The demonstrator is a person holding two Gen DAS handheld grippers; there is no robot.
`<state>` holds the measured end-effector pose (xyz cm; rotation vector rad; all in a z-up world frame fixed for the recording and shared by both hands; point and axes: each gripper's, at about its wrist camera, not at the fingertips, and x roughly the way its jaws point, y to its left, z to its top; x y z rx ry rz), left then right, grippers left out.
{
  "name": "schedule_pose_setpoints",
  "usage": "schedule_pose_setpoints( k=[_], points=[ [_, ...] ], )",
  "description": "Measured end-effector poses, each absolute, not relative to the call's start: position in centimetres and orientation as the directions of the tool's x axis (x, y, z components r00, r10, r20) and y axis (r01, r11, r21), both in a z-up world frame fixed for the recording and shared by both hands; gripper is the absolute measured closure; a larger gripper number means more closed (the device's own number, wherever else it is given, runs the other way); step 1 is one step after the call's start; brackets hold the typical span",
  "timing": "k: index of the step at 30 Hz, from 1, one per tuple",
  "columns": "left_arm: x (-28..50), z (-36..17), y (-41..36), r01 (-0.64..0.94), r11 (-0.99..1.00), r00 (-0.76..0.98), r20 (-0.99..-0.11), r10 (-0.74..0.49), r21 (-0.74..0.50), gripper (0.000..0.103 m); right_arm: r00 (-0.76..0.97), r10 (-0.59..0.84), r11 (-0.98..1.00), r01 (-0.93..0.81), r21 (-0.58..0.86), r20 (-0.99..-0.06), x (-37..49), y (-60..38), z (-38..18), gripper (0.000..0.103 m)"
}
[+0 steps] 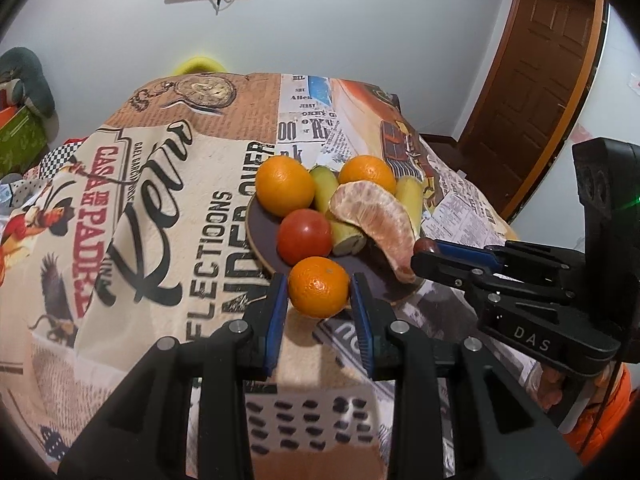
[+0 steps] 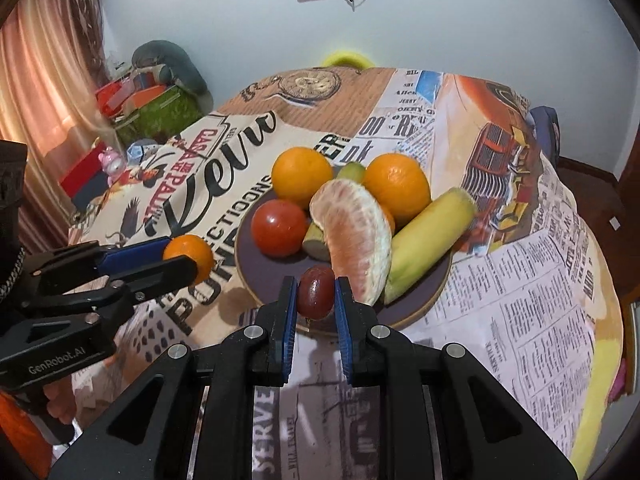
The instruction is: Organize fruits
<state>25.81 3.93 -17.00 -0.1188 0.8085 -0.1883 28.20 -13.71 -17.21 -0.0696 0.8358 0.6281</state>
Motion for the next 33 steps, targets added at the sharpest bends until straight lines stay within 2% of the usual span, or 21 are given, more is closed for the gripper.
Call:
schedule_pose_setpoints(
  k=[14,20,22,27,33],
  points=[
    [28.8,-19.1,3.4,0.136,0.969,0.633,-0.734,-0.246,-0.207,0.071,0.488,0.507,0.804,-0.566,0.185,-0.711,30.2,-12.5,-18.2,0.086],
    [28.8,-18.9,3.8,0.127,0.970,0.642,-0.728,-0.240,-0.209,0.071,0.484,0.504,0.806,-0.562,0.187,-0.715,30.4,-12.7,-18.2,0.081],
    [28.4,-18.4,4.0,0.123,0.971,0.651,-0.722,-0.236,-0.207,0.071,0.488,0.506,0.804,-0.565,0.184,-0.711,30.1,-12.9,-17.7,0.078],
    [27.0,-16.0,4.5,0.106,0.974,0.691,-0.690,-0.216,-0.198,0.071,0.521,0.510,0.807,-0.565,0.172,-0.684,29.3,-13.4,-15.8,0.077],
    [23.5,-10.9,4.7,0.092,0.981,0.778,-0.603,-0.179,-0.173,0.071,0.597,0.517,0.817,-0.558,0.146,-0.613,26.8,-14.7,-11.7,0.077]
  ],
)
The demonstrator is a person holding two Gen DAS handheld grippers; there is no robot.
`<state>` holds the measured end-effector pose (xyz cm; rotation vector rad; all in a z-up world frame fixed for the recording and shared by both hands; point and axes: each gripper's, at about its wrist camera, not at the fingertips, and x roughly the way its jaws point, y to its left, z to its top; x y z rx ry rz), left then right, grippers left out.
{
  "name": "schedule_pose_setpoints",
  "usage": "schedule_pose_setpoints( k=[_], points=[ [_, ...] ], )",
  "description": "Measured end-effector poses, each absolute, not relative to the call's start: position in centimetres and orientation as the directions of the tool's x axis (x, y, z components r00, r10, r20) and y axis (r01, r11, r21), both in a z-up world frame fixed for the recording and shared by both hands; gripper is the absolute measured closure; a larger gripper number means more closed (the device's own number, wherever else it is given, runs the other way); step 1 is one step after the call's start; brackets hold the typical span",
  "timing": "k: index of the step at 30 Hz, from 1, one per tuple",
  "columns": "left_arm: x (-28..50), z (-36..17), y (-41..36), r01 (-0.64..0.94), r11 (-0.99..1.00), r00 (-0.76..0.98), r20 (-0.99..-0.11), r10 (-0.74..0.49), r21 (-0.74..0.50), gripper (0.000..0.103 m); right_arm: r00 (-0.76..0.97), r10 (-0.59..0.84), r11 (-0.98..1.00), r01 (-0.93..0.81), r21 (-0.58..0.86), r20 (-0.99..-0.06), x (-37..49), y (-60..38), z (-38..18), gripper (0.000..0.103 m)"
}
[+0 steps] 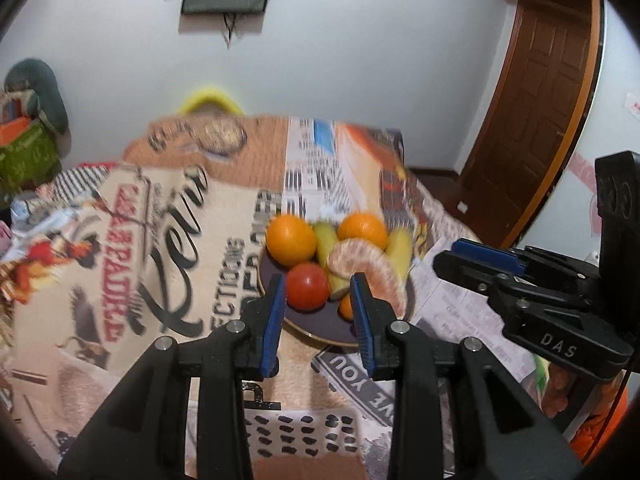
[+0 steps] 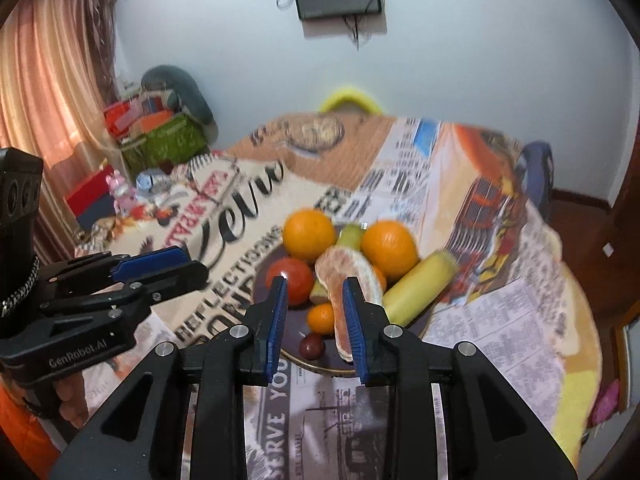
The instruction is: Organize fruits
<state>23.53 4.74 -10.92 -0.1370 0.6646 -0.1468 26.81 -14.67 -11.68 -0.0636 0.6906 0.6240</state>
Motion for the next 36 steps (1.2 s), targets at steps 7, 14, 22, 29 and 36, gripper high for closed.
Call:
schedule_pose_setpoints(
  k=[7,14,22,29,36],
  points=[
    [17.6,-3.9,3.9,0.089,0.989,0.885,-0.446,-0.135,-0.122,0.071,0.707,0.527,0.832,-0.542,0.118,-0.471,21.7,-17.3,-5.4,0.077],
    [11.0,1.5,2.2,0.101,0.993,0.948,-0.297,-0.115,-0.061,0.071,0.792,0.529,0.845,-0.525,0.100,-0.306,15.6,-19.7,-0.3,0.067],
    [6.6,3.3,1.2,0.096,0.995,0.972,-0.210,-0.102,-0.039,0.045,0.840,0.503,0.864,-0.496,0.089,-0.201,11.7,-20.6,1.3,0.045],
    [5.1,3.4,0.7,0.077,0.996,0.977,-0.195,-0.083,-0.038,0.011,0.867,0.465,0.885,-0.455,0.098,-0.178,10.8,-20.9,0.9,0.021],
    [4.6,3.1,0.5,0.067,0.997,0.979,-0.193,-0.071,-0.026,0.004,0.888,0.427,0.904,-0.417,0.091,-0.171,9.9,-21.7,0.7,0.004]
  ],
)
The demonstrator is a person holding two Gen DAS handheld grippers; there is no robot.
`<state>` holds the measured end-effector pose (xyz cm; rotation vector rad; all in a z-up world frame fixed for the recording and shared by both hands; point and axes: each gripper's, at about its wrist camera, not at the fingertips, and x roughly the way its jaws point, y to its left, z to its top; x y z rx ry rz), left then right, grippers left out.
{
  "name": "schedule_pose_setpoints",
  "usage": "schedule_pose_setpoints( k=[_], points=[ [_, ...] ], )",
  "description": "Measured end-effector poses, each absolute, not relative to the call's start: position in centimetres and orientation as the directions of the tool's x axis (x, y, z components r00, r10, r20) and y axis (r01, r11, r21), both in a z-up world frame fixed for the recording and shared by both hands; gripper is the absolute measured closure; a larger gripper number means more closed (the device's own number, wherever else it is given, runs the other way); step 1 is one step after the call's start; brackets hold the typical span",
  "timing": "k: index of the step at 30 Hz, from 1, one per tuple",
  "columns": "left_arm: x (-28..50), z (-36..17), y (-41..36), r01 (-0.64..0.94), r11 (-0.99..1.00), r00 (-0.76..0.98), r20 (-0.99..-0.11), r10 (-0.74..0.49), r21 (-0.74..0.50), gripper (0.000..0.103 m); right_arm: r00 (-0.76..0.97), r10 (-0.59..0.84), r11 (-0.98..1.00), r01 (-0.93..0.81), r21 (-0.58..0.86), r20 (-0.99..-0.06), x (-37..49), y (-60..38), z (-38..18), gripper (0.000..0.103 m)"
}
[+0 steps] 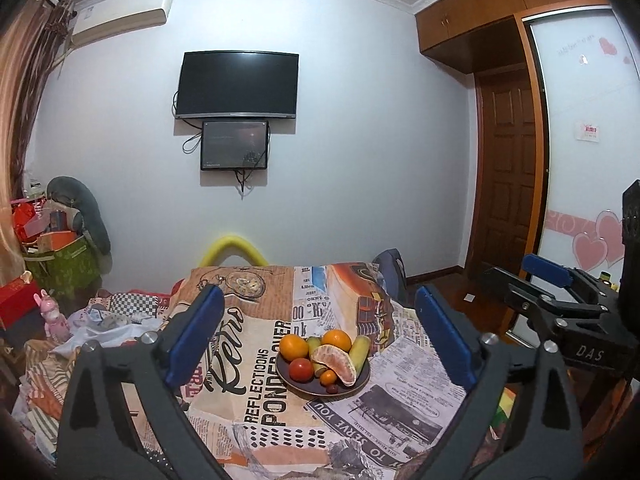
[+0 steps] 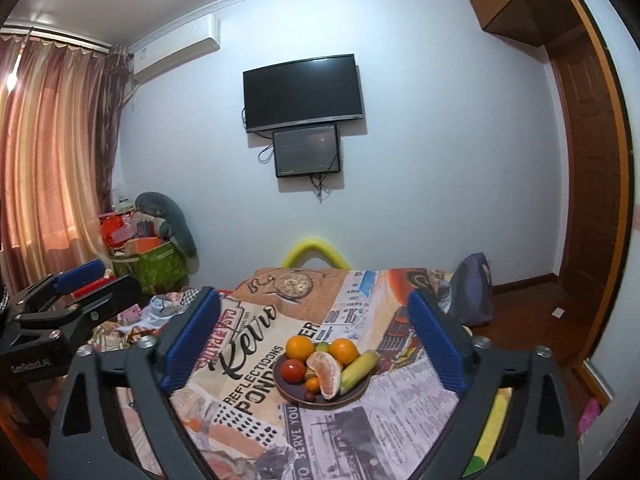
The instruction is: Organize fruits
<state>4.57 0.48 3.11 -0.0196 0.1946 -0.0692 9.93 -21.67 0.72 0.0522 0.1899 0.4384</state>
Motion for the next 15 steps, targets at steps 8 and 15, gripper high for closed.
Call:
schedule_pose_setpoints(
  k=[8,15],
  points=[
    [4.63,2.68,0.66,0.060,0.998,0.979,-0.195,-0.066,-0.034,0.002,0.903,0.396,0.918,-0.392,0.057,-0.165,9.19,-21.83,0.67,0.001],
    [4.74,2.58,0.58,0.057,0.998,0.978,-0.198,-0.062,-0.034,0.002,0.903,0.395,0.918,-0.393,0.047,-0.171,9.12,-21.68,0.41,0.001]
  ],
)
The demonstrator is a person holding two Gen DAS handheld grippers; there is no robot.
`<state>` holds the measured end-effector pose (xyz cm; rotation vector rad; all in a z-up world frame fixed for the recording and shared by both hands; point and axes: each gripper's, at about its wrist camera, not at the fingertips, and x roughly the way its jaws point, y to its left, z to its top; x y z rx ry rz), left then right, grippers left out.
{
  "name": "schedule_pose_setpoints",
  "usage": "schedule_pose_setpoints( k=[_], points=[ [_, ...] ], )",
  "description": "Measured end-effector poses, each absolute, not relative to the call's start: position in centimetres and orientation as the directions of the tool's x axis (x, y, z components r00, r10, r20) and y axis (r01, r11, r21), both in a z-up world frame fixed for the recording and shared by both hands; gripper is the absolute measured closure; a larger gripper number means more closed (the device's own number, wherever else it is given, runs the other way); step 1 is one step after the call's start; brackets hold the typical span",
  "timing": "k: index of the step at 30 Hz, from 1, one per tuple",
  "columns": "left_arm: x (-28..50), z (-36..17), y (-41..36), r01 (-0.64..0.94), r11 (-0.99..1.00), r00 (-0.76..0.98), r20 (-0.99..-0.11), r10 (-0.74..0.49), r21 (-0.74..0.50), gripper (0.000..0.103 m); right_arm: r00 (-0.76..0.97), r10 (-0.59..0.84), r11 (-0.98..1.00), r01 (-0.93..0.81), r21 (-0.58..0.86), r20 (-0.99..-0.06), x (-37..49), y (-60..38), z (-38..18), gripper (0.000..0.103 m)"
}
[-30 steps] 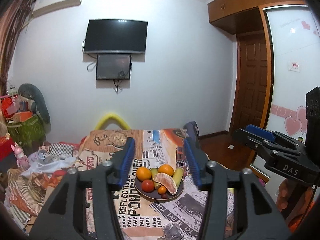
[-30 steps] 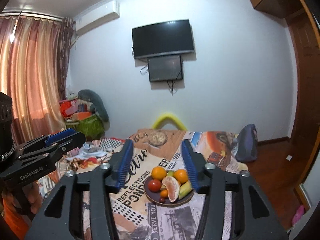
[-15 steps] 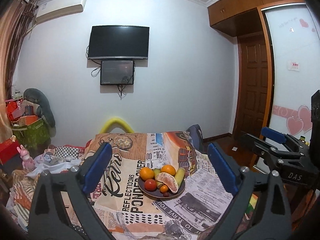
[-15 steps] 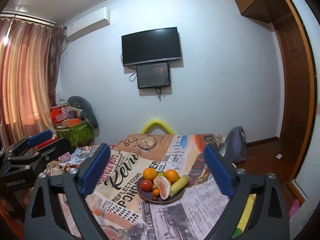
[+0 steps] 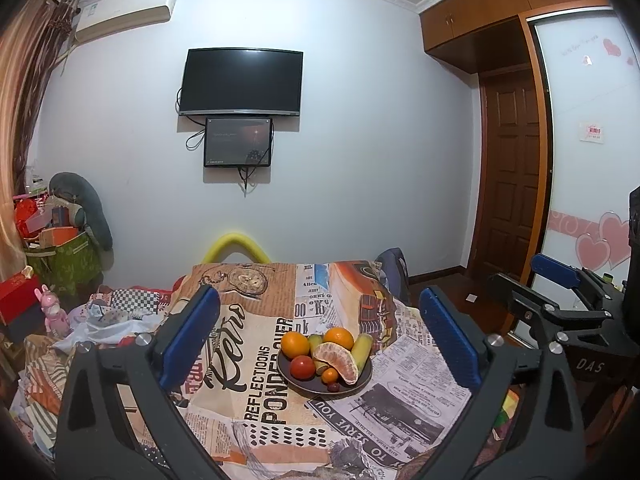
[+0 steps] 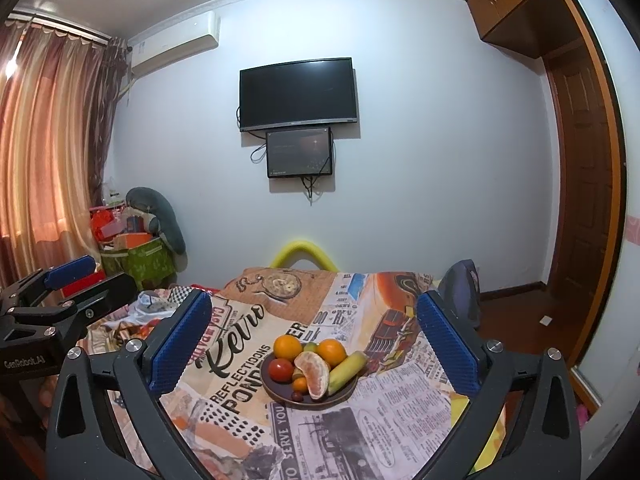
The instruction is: Organize fruits
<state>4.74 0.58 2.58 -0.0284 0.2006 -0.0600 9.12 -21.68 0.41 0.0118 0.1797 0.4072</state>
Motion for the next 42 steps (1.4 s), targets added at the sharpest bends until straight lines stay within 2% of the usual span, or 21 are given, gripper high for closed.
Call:
schedule_pose_setpoints(
  k=[42],
  points=[
    [4.64,2.30,0.41,0.075,0.997,0.978,-0.192,-0.079,-0.029,0.001,0.906,0.393,0.919,-0.391,0.044,-0.160,9.22,-21.82,1.00,0.000]
  ],
)
